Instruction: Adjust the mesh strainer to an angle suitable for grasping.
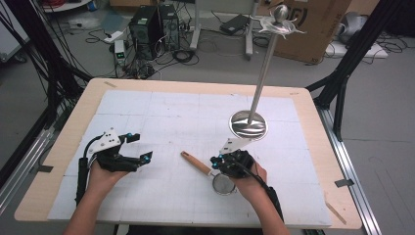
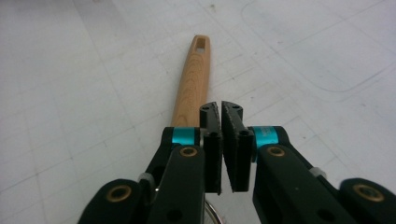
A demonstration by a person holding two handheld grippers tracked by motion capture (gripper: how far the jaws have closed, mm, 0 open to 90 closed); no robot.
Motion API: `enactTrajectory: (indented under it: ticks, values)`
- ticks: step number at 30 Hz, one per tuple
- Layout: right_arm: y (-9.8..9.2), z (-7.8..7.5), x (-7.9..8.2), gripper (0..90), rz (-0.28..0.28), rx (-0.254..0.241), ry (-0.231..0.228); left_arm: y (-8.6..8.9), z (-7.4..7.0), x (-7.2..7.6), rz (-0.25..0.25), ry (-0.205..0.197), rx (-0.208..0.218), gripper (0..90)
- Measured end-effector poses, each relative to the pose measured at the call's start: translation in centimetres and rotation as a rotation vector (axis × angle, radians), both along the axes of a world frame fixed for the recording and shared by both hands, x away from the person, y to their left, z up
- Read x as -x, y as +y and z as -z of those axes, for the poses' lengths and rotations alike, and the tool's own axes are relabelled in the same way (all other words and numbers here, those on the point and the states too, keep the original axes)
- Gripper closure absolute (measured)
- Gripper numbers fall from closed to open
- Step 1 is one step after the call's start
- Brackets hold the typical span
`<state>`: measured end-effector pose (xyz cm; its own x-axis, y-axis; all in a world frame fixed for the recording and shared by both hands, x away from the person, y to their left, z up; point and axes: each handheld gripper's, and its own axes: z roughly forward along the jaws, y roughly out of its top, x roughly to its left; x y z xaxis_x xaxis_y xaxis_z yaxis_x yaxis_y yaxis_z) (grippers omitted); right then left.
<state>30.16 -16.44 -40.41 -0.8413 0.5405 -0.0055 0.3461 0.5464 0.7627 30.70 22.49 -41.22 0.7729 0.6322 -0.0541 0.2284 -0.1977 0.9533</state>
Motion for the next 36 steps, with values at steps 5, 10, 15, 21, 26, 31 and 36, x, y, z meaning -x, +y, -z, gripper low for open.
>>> enactTrajectory:
  ticks: [5, 10, 15, 21, 26, 31, 36]
  values:
    - [-2.4, -0.6, 1.1, 81.3, 0.022, -0.083, -0.020, 0.1, -0.1, 0.0, -0.001, -0.001, 0.000, 16.5]
    - [-4.8, -0.9, 2.3, 75.4, 0.056, -0.164, -0.039, 0.2, -0.2, 0.1, -0.001, -0.003, 0.006, 16.5]
    - [-6.8, -1.7, 2.9, 72.8, 0.101, -0.228, -0.065, 0.3, -0.3, 0.1, -0.003, -0.008, 0.008, 16.4]
    - [-7.3, -1.6, 2.7, 62.4, 0.124, -0.248, -0.071, 0.3, -0.4, 0.2, 0.001, -0.013, -0.002, 16.4]
    - [-7.5, -1.3, 2.4, 52.9, 0.159, -0.257, -0.072, 0.3, -0.4, 0.1, -0.004, -0.022, 0.000, 16.4]
    - [-7.1, -1.3, 2.1, 47.9, 0.165, -0.257, -0.063, 0.4, -0.4, 0.1, -0.004, -0.024, -0.004, 16.4]
    - [-6.5, -1.3, 1.9, 44.5, 0.159, -0.247, -0.056, 0.5, -0.5, 0.1, -0.003, -0.025, 0.001, 16.3]
